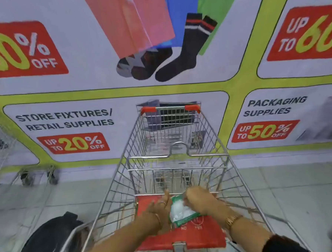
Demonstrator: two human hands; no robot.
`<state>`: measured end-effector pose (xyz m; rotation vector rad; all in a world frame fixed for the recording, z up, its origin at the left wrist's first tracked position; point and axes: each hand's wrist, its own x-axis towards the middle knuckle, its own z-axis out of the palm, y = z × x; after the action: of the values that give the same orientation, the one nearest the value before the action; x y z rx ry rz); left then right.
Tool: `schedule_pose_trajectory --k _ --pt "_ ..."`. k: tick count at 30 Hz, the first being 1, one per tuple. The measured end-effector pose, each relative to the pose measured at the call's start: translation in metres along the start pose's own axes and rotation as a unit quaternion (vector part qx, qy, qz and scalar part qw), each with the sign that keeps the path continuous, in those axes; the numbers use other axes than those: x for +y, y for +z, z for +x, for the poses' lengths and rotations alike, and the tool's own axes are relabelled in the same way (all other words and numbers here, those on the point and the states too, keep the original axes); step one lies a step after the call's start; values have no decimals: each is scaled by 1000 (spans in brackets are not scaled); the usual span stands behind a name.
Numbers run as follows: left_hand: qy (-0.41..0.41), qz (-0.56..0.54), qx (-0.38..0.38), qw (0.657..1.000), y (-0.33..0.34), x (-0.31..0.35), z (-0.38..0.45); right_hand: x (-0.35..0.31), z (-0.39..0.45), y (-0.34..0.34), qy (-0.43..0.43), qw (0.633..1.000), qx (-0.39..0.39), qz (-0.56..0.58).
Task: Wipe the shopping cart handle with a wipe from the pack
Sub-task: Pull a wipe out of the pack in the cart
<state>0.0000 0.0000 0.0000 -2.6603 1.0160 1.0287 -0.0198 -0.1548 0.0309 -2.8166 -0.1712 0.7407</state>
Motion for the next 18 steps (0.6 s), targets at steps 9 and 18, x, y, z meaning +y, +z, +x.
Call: schedule_pose_trajectory --k 9,18 --pt "-12 41 23 999 22 -8 10 4 17 12 -33 998 -28 -47" --pt "-23 66 24 997 24 -8 4 9 18 21 -94 985 -26 -142"
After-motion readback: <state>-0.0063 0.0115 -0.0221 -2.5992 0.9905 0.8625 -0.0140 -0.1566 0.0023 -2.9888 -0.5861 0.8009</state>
